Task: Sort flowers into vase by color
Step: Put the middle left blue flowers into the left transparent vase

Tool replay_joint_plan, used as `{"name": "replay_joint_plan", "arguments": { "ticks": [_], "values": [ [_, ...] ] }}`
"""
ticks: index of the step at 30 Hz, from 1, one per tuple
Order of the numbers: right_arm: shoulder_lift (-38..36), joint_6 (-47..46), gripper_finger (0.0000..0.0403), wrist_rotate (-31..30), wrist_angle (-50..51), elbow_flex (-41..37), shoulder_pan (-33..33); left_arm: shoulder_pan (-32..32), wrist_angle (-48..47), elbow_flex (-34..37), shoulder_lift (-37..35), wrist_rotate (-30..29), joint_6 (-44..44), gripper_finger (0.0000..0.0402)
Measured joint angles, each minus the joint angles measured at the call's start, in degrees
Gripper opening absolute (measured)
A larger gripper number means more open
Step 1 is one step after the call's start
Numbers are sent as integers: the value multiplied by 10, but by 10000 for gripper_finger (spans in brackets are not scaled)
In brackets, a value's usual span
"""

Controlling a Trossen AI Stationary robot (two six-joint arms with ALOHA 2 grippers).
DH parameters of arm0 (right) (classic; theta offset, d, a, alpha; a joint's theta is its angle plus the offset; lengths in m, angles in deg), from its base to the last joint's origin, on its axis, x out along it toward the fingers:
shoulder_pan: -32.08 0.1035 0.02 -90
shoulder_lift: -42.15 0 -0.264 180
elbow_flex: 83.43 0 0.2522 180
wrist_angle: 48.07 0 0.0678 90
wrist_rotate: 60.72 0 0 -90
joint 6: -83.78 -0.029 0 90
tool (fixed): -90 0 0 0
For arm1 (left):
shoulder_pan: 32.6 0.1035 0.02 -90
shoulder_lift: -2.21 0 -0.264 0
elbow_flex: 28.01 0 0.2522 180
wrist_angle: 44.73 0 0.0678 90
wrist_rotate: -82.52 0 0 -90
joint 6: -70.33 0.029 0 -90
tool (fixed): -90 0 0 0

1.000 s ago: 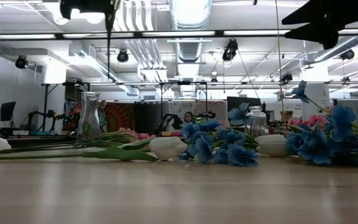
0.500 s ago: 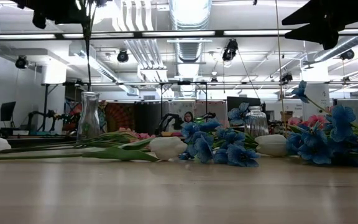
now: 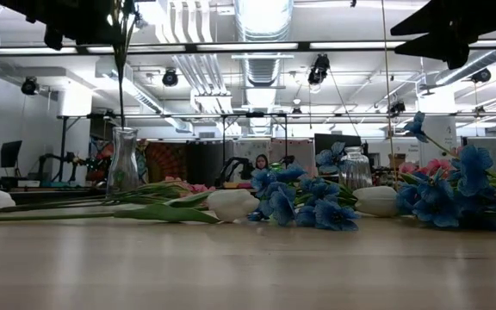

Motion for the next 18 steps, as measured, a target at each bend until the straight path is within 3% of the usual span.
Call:
{"name": "replay_joint_plan", "arguments": {
  "ticks": [18],
  "values": [
    [0,-14,242,0,0,-1,0,22,-21,0,50,0,-65,1]
  ]
}}
